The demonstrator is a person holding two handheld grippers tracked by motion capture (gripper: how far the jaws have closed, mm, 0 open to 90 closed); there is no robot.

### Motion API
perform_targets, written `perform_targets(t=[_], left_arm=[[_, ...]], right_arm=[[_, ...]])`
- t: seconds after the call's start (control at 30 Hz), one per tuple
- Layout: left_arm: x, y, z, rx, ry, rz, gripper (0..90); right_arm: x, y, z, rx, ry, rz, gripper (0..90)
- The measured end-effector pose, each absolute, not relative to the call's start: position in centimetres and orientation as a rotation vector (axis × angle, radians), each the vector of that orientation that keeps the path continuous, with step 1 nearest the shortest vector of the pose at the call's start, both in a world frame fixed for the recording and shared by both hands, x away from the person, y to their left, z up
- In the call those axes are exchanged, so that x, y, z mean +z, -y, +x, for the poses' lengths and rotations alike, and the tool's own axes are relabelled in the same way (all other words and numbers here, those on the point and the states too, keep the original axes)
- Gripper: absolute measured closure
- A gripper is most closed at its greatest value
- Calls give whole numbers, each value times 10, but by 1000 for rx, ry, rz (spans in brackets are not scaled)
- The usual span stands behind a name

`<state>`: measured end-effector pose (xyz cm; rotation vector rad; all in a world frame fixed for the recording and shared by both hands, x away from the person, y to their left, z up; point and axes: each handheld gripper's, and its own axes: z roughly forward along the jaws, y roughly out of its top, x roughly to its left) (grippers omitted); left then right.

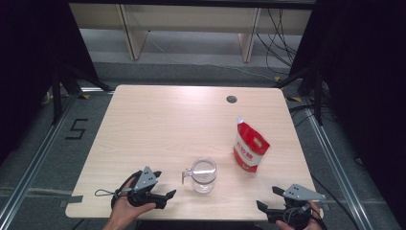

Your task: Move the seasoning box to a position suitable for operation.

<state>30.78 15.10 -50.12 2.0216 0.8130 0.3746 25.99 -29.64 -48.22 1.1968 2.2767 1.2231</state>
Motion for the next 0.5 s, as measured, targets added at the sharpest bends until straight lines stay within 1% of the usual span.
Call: perform_targets(t=[0.1, 0.17, 0.2, 0.23, 0.37, 0.43, 0.5], left_arm=[[-502, -151, 308, 382, -806, 2019, 158], [-501, -151, 309, 392, -790, 2036, 158], [-501, -151, 309, 388, -802, 2036, 158], [-502, -150, 308, 373, -815, 2015, 158], [-500, -151, 309, 377, -801, 2052, 158], [-499, -149, 311, 372, -807, 2019, 158], [-497, -147, 313, 367, -805, 2019, 159]], right_arm=[[-483, 296, 259, 1226, -2283, 1184, 164], [-482, 294, 258, 1225, -2300, 1164, 188], [-481, 293, 256, 1229, -2301, 1188, 198], [-482, 294, 258, 1219, -2311, 1140, 207], [-482, 293, 258, 1218, -2313, 1134, 226], [-481, 294, 258, 1225, -2319, 1134, 263], [-482, 294, 258, 1232, -2315, 1144, 268]])
